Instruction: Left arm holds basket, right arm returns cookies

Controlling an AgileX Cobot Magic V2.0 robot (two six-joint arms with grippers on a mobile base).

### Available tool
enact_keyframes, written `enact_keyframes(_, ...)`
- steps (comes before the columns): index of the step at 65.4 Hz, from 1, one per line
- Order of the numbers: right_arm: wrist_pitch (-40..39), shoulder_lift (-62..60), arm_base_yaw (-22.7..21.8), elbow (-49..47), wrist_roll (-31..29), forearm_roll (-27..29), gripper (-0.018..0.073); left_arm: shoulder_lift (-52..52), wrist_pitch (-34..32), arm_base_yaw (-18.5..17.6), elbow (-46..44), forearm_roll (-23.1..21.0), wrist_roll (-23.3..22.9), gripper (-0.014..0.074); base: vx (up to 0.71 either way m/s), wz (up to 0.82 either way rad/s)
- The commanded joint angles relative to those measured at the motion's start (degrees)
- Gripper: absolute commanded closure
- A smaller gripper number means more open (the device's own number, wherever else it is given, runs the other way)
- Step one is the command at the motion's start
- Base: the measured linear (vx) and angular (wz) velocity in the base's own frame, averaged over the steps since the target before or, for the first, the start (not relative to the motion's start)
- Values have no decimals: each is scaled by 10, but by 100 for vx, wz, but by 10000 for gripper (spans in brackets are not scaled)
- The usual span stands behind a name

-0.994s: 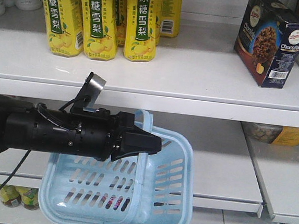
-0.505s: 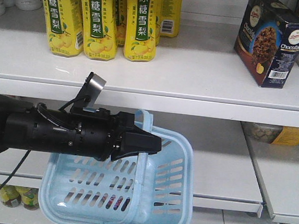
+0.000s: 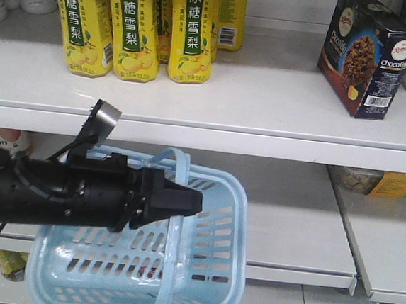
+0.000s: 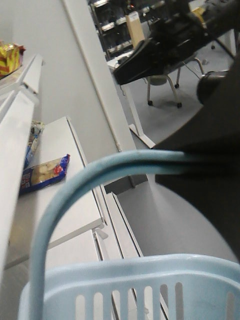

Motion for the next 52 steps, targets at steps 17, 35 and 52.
enact_keyframes(17, -31, 6, -3, -15, -3, -17, 565, -268, -90, -18, 169, 7, 3, 599, 0, 0)
enact_keyframes(35, -31, 6, -3, -15, -3, -17, 565, -510, -187, -18, 272, 380, -33, 599, 0, 0)
enact_keyframes(52, -31, 6, -3, -15, -3, -17, 565, -642, -212, -17, 332, 699, -354, 599, 0, 0)
